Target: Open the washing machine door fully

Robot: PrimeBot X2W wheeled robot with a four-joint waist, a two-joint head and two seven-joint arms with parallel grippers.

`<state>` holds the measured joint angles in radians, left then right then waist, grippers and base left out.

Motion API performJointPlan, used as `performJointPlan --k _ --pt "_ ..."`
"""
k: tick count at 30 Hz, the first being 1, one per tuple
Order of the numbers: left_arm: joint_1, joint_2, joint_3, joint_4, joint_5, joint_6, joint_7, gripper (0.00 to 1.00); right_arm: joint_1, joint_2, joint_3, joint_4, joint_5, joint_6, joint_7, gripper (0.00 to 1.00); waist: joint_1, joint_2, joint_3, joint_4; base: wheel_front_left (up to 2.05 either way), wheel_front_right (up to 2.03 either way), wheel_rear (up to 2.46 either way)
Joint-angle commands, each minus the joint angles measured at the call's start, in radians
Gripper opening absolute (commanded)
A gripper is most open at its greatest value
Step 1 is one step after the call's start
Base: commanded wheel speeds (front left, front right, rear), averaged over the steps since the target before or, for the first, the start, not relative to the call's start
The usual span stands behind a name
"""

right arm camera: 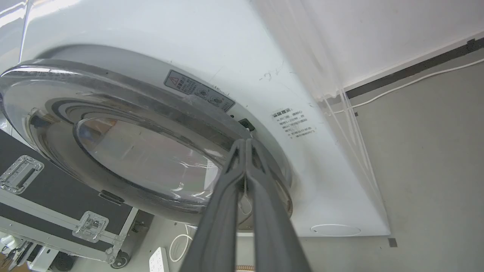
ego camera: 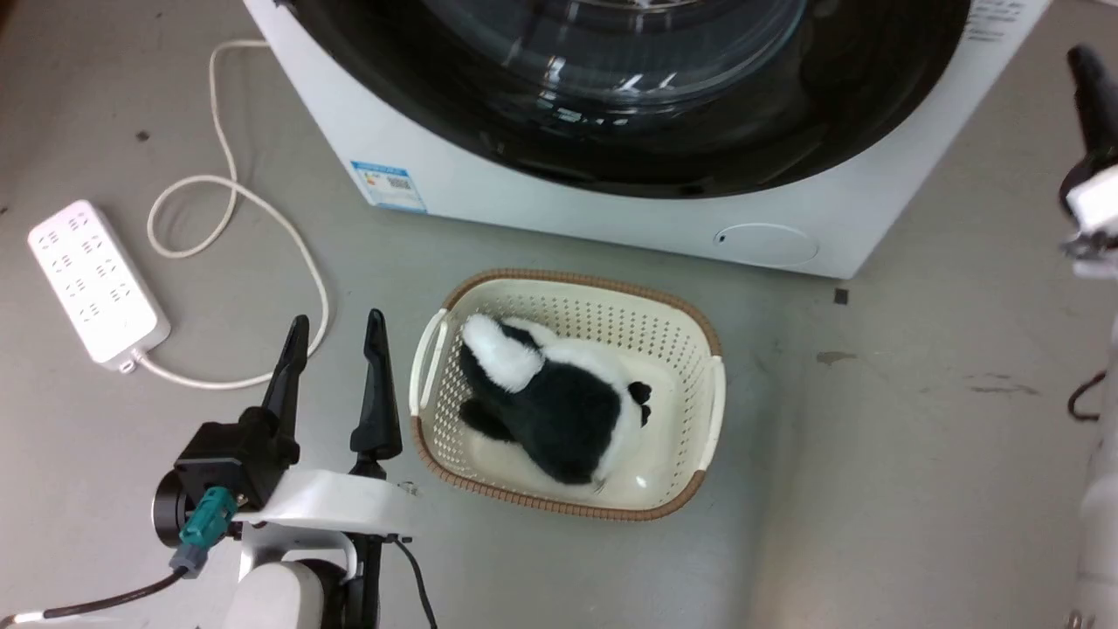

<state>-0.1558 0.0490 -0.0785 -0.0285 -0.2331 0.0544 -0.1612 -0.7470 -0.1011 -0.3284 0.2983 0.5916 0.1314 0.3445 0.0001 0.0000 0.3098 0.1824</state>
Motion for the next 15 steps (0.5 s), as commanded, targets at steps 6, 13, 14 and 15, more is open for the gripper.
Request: performJointPlan --k 6,13,14,15 --pt "-0.031 0.001 -0.008 -0.004 -0.031 0.012 -0.023 1.0 -0.17 -0.01 -0.078 0.133 0.02 0.0 0.098 0.0 -0.0001 0.0 0.046 0.032 0.0 0.0 0.0" --pt "-0.052 0.001 -0.021 -0.008 -0.05 0.018 -0.038 1.0 -0.331 -0.029 -0.167 0.274 0.013 -0.001 0.227 0.0 -0.0001 0.0 0.09 0.054 0.0 0.0 0.0" --pt "-0.055 0.001 -0.025 -0.008 -0.052 0.019 -0.04 1.0 -0.352 -0.033 -0.179 0.294 0.011 -0.001 0.249 0.0 -0.0001 0.0 0.096 0.057 0.0 0.0 0.0" --pt "-0.058 0.001 -0.028 -0.008 -0.055 0.02 -0.042 1.0 -0.372 -0.037 -0.191 0.313 0.008 -0.001 0.269 0.0 -0.0001 0.0 0.102 0.06 0.0 0.0 0.0"
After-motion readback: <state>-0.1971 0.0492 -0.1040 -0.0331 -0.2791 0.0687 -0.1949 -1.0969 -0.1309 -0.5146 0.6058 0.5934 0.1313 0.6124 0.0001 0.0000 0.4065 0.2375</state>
